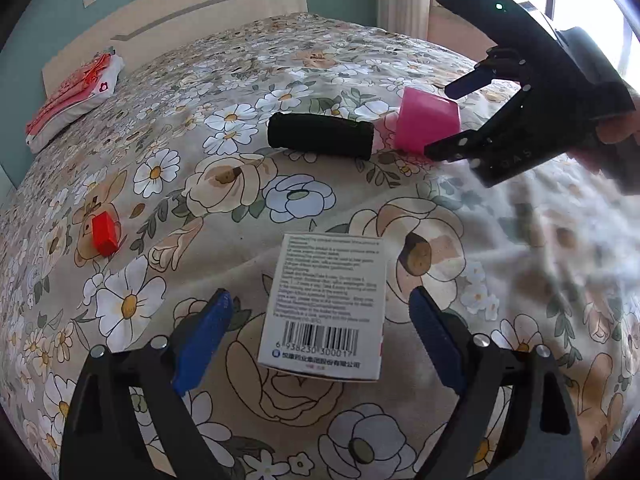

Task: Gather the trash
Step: 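Grasp the white medicine box with the left tool while the right tool grasps the pink cup, then carry the medicine box and pink cup over the wastebasket with both tools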

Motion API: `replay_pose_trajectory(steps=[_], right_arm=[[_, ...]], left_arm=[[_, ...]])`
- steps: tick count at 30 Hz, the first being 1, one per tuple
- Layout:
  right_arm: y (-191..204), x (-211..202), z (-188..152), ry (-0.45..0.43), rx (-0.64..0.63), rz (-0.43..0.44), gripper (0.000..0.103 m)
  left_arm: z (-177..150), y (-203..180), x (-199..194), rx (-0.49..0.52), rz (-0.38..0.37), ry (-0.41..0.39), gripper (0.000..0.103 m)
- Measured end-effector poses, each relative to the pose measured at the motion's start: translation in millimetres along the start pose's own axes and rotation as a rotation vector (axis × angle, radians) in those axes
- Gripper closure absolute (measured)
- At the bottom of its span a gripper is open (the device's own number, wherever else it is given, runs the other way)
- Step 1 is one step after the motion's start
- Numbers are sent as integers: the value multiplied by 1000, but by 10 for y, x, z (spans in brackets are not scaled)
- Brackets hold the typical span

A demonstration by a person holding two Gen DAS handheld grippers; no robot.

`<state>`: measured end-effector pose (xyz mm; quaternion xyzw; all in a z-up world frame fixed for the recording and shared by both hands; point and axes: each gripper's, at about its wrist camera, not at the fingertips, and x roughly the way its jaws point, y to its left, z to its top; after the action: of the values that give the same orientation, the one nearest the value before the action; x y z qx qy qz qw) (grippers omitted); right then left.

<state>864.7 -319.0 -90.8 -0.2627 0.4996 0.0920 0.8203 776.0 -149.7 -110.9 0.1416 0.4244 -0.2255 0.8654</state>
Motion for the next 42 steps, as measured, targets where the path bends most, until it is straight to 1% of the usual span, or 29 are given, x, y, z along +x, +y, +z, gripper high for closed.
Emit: replay_pose_trajectory(steps=[4,5,6,7,8,9,11,14,19,23,27,31,34,39,42], right_arm=[[-47,188,79,10,15,27,21],[-52,227,94,12,16,36,21],[-60,249,102,8,21,46,23],[-69,265,102,6,30,67,27],[-69,262,97,1,38,87,35],[-71,257,87,-5,51,86,35],[-71,244,38,-20,75,91,35],[-77,162,-47,-33,104,65,35],[-134,-195,-182,-68,154,39,35],[-132,-649,-264,-88,179,25,35],[-63,-1281,-397,-121,196,27,35],[18,-1954,-580,-159,218,43,35],[114,-2455,-733,-187,214,35,35],[216,-3241,-1057,-234,259,44,35],[302,-3757,-1236,-286,270,53,35]], left_arm=[[22,98,151,-63,-30,15,13],[19,113,174,-74,-31,13,23],[19,117,188,-76,-31,12,35],[19,128,195,-79,-36,10,40],[23,141,197,-83,-46,9,51],[27,150,194,-86,-49,11,58],[38,174,181,-113,-58,12,58],[32,162,128,-127,-43,2,58],[-14,107,-162,-128,-43,-14,58],[-28,69,-594,-133,-4,-38,58],[-46,1,-1139,-144,44,-52,58],[-68,-142,-1793,-133,91,-80,58],[-112,-273,-2286,-122,140,-95,58],[-275,-443,-3100,-111,192,-127,58],[-389,-501,-3592,-118,240,-150,58]])
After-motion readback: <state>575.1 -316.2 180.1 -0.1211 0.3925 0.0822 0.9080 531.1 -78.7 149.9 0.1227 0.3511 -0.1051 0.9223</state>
